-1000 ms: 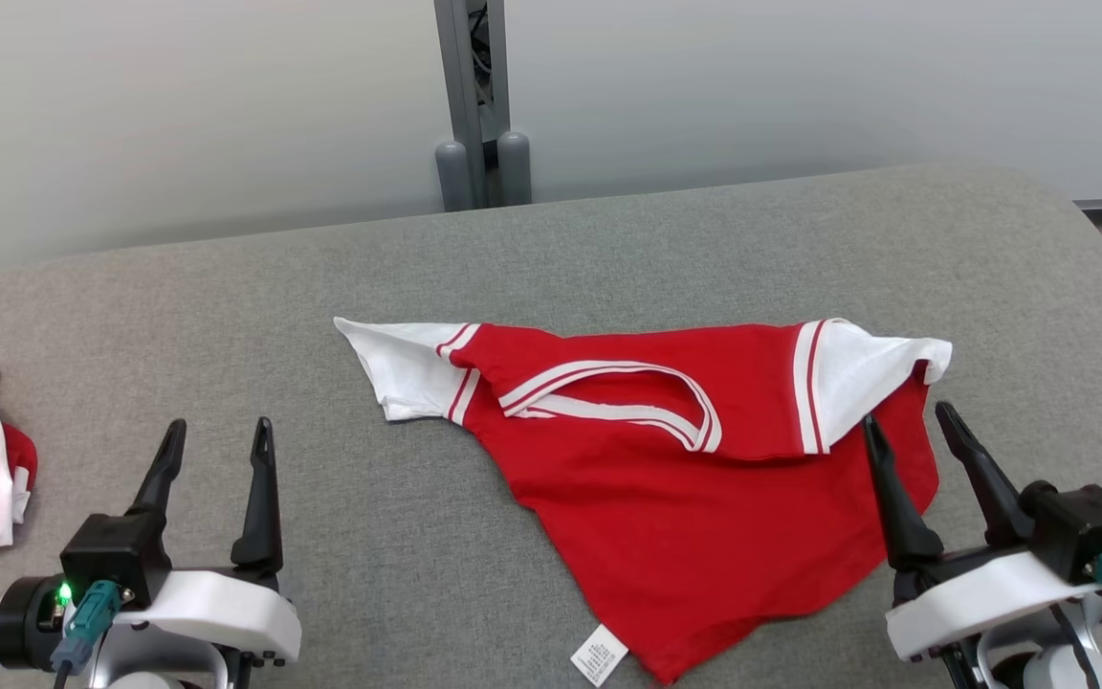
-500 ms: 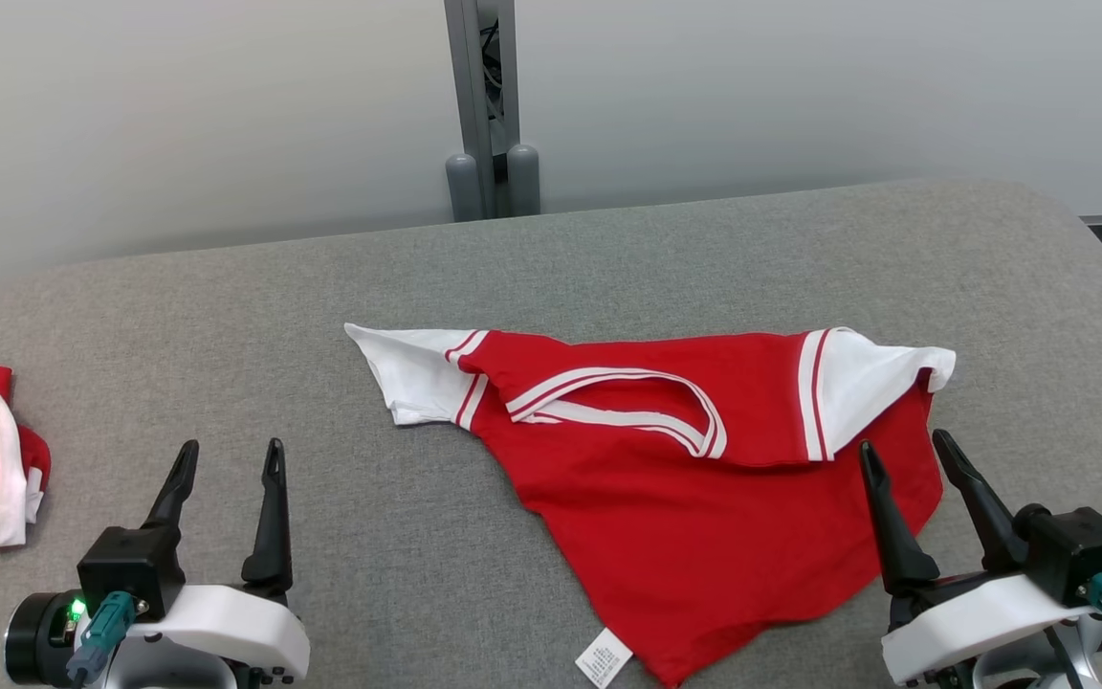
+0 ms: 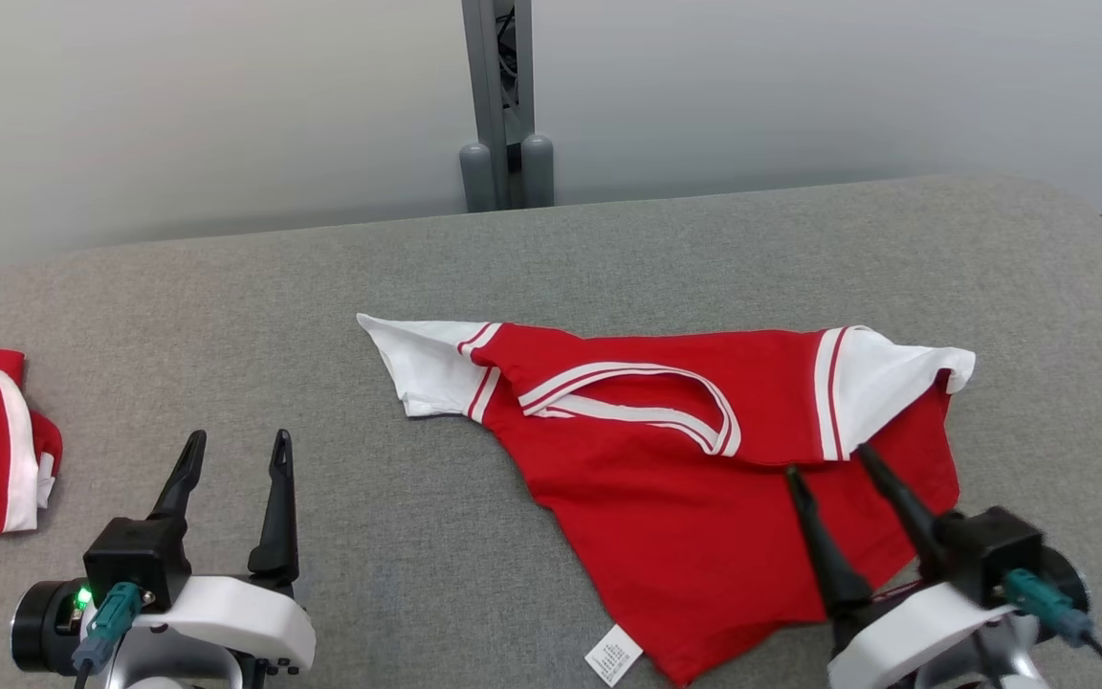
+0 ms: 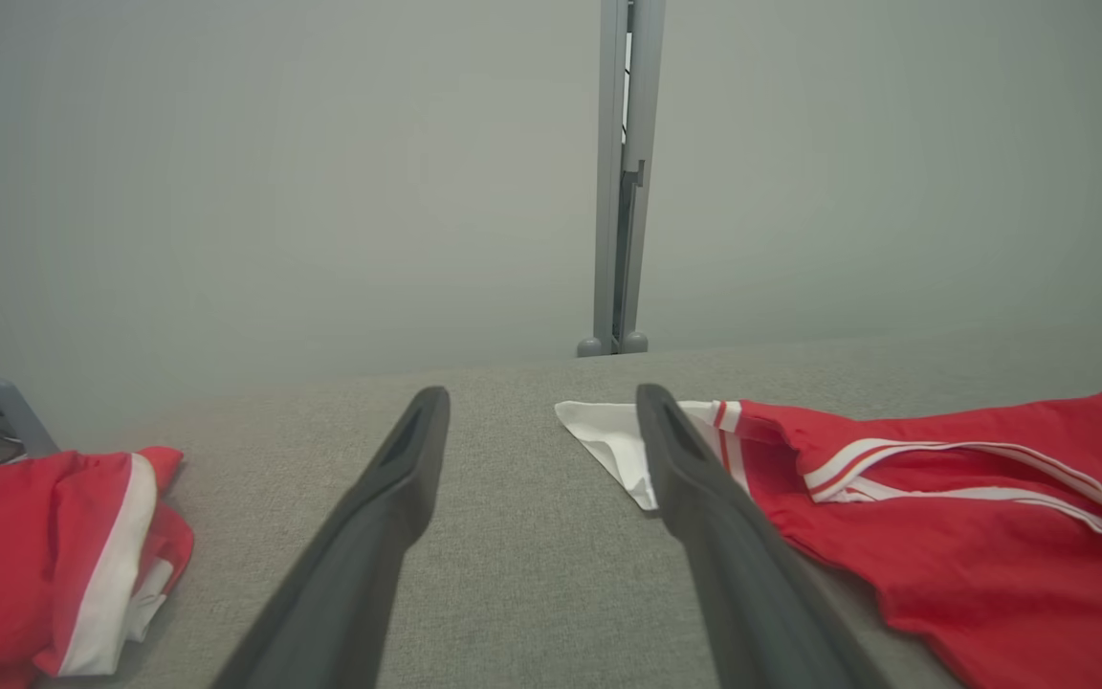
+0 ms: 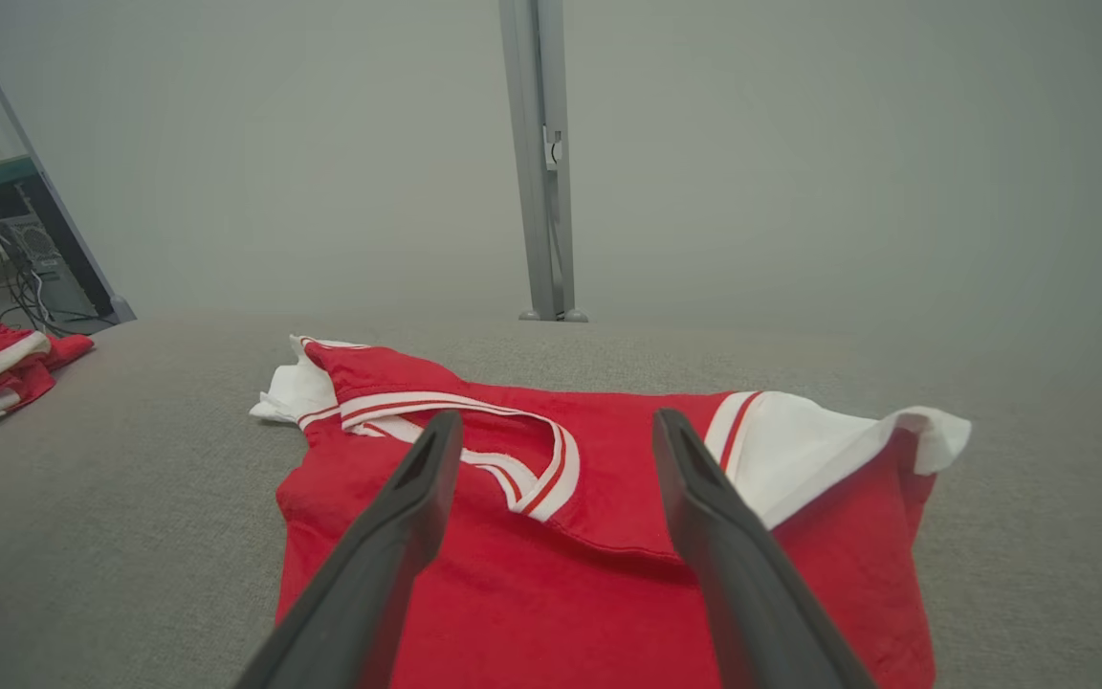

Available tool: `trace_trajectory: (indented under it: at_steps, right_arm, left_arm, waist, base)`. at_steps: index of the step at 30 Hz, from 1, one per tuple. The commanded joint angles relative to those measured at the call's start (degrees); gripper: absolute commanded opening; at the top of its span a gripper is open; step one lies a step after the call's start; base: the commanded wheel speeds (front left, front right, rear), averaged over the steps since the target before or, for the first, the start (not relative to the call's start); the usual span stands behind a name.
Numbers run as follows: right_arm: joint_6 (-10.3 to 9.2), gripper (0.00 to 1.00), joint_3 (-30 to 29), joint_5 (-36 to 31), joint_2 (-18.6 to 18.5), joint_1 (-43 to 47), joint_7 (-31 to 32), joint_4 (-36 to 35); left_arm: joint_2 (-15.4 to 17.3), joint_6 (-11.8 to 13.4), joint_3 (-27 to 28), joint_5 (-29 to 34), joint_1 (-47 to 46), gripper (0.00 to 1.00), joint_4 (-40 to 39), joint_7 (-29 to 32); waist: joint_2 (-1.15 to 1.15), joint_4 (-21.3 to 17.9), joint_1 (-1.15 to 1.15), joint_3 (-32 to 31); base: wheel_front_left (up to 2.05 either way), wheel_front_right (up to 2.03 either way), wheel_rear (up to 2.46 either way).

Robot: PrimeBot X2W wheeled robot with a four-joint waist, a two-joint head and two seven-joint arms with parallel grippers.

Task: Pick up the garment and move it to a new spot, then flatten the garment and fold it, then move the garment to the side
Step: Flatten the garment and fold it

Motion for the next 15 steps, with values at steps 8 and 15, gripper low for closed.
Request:
trace_trajectory:
  at_steps: [8, 15]
  right_arm:
    - [0.02, 1.00, 14.02, 1.36, -5.18, -0.19, 3.21, 3.70]
    - [0.01, 1.00, 26.28, 2.33, -10.59, -2.57, 6.04, 8.48]
  left_arm:
    - [-0.61, -0.76, -0.47, -0.22, -2.18, 1.00, 0.98, -1.19]
    - [-1.73, -1.52, -1.07, -0.52, -3.94, 1.00, 2.27, -2.06]
  waist:
    - [0.00, 2.06, 0.00, 1.89]
    - [0.00, 3.74, 0.00, 4.61]
  base:
    - [0.00, 0.00, 0.00]
    - [0.00, 0.00, 0.00]
